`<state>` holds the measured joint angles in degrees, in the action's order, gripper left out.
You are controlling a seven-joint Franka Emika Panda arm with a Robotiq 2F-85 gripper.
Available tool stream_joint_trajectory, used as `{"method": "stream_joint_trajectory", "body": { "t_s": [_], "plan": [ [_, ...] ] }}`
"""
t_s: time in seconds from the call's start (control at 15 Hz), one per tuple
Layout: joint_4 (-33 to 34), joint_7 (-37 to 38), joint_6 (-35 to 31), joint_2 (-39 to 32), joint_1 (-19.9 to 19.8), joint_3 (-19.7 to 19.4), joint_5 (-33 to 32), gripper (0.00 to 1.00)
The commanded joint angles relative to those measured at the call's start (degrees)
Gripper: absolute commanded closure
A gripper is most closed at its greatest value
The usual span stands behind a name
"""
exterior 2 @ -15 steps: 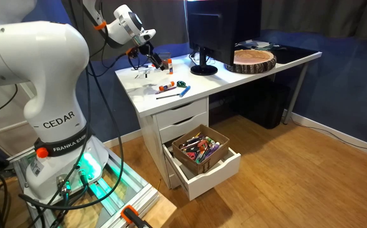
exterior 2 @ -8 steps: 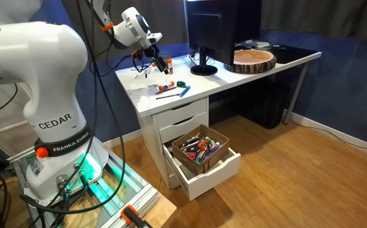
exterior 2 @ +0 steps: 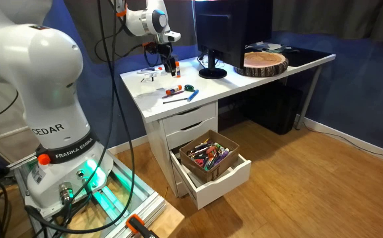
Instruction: Flip the stick of glue on the right over
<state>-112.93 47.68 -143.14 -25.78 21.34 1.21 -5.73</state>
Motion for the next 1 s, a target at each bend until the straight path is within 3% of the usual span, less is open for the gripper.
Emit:
{"method": "stream_joint_trajectory", "body": {
  "t_s": [0.0,0.53,0.93],
  "plan": [
    [6.88,-8.53,11.74,-1.61,-6.00,4.24,8.67,0.00],
    [19.54,-11.43,26.20,-11.16,-7.85,3.37,13.58,0.00],
    [26.45,-12.00,26.93,-19.44,-7.27,3.15,13.36,0.00]
  ]
}}
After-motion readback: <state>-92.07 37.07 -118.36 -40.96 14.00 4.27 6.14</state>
